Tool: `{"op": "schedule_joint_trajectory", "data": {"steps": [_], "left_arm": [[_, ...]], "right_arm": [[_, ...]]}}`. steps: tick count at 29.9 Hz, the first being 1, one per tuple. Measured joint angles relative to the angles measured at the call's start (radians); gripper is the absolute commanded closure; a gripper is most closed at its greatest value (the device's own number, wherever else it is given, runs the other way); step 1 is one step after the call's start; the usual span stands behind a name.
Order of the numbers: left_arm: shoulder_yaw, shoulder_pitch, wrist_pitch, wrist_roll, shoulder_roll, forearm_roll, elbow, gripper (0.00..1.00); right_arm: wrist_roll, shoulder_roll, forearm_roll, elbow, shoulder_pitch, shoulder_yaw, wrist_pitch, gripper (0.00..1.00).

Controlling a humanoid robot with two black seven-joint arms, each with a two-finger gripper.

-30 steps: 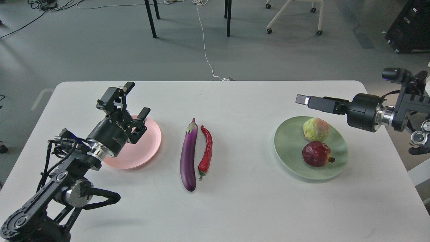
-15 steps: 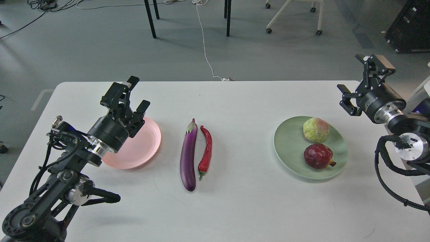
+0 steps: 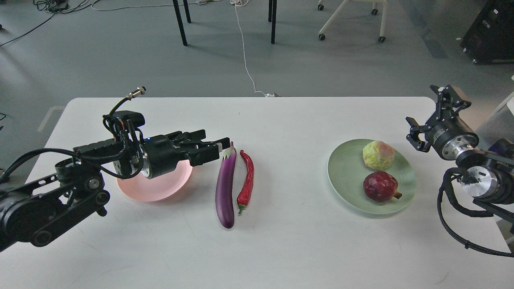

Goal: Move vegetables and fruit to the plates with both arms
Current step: 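Reach the left gripper to the purple eggplant, then grasp the eggplant and lower it onto the pink plate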

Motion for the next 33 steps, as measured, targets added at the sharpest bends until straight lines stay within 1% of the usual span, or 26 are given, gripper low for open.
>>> {"op": "schedule_joint_trajectory", "data": {"steps": [3, 9, 12, 15, 21, 27, 31, 32, 33], "left_arm": [[0.069, -0.071, -0.041, 0.083, -0.009, -0.003, 0.032, 0.02], [0.1, -0.088, -0.138, 0.19, -0.094, -0.038, 0.071, 0.02], [0.102, -0.073, -0.152, 0.225, -0.12, -0.067, 0.082, 0.03], [0.102, -0.061, -0.152, 0.236, -0.148, -0.084, 0.109, 0.03], [0.103, -0.057, -0.152, 0.242, -0.199, -0.085, 0.155, 0.05], [0.111, -0.049, -0.152, 0.259, -0.236, -0.084, 0.198, 0.13], [0.113, -0.032, -0.153, 0.265, -0.249, -0.082, 0.206, 0.2], [0.113, -0.028, -0.153, 0.266, -0.25, -0.082, 0.207, 0.24], [0.113, -0.023, -0.153, 0.268, -0.25, -0.082, 0.209, 0.32]], "right_arm": [[0.0, 0.003, 0.0, -0.004, -0.002, 0.0, 0.008, 0.01], [0.0, 0.004, 0.0, -0.005, -0.01, 0.001, 0.007, 0.01], [0.0, 0.003, 0.0, -0.005, -0.013, 0.002, 0.005, 0.01], [0.0, 0.003, 0.0, -0.004, -0.021, 0.002, 0.004, 0.01], [0.0, 0.001, -0.001, -0.005, -0.029, 0.002, 0.004, 0.01], [0.0, 0.001, -0.002, -0.005, -0.034, 0.003, 0.002, 0.01], [0.0, 0.002, -0.002, -0.004, -0.035, 0.003, 0.002, 0.01], [0.0, 0.002, -0.002, -0.004, -0.035, 0.002, 0.002, 0.01], [0.0, 0.002, -0.002, -0.004, -0.035, 0.003, 0.002, 0.01]]}}
